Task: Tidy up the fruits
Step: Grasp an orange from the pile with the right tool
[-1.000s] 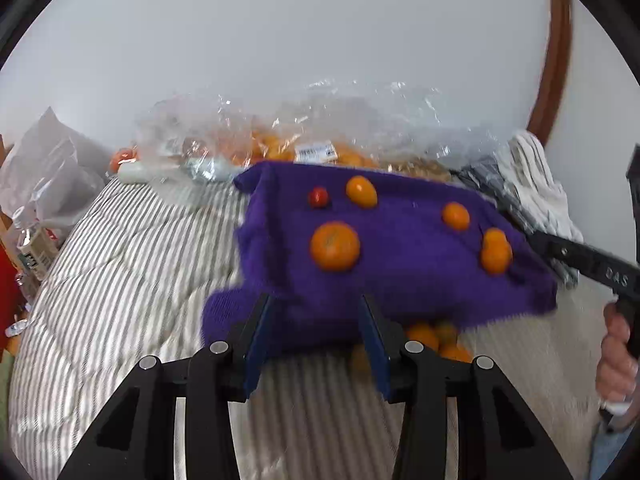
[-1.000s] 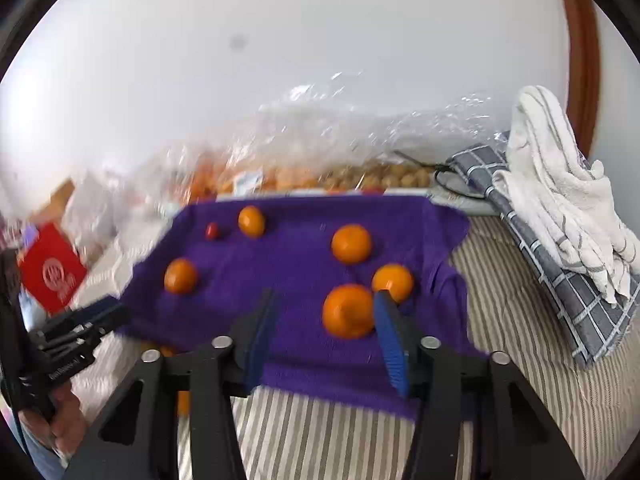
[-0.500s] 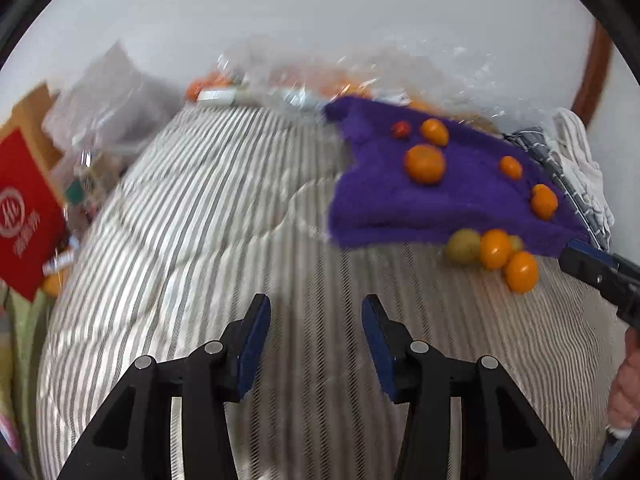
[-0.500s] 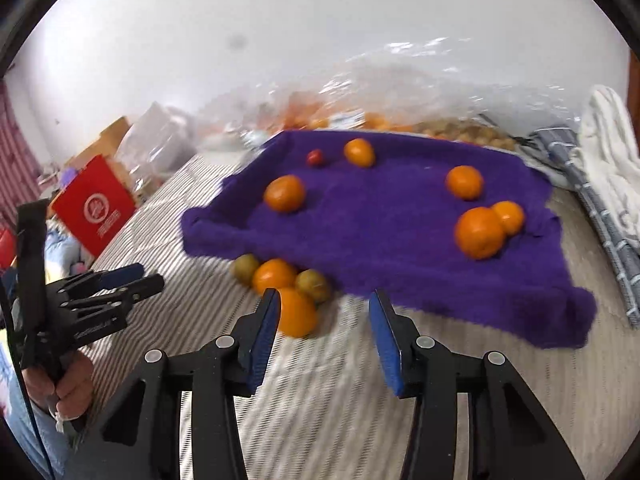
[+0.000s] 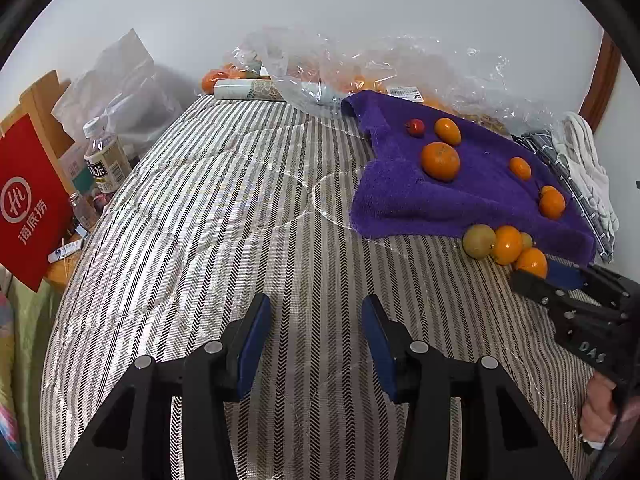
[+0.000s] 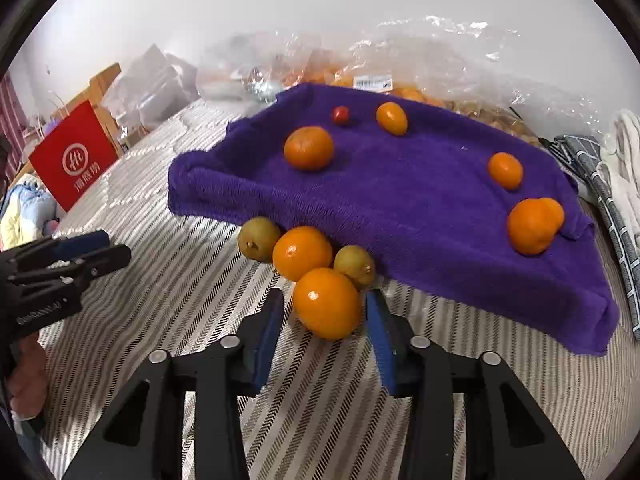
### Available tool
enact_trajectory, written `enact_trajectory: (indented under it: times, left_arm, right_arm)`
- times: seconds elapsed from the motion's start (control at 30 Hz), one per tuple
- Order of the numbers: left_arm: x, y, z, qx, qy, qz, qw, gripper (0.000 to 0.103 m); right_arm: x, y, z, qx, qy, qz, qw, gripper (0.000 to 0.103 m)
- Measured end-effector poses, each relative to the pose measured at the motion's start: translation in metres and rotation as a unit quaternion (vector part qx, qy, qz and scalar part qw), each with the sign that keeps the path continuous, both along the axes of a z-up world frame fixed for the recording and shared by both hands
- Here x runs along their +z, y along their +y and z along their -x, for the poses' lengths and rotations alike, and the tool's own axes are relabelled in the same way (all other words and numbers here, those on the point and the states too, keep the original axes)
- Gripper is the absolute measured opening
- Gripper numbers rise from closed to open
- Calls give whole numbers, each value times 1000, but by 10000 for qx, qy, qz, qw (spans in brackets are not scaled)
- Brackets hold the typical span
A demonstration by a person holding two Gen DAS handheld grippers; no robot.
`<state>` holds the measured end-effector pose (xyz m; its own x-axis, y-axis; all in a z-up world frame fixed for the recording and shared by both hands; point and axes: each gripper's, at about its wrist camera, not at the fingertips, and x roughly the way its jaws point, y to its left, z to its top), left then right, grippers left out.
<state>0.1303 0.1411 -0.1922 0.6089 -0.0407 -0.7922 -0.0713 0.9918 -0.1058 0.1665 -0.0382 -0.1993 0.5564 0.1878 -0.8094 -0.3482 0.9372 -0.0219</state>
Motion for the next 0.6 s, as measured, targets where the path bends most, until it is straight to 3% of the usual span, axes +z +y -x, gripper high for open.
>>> enact_trajectory:
  times: [0.23, 0.6]
  left_arm:
    - [-1, -1, -1, -59, 19, -77, 10000, 48]
    - [-1, 5, 1, -8, -54, 176, 9998, 48]
  right_arm:
    - [7, -8, 8, 11, -167, -27, 9999, 34]
    - [25, -84, 21, -320, -464, 44, 9984, 34]
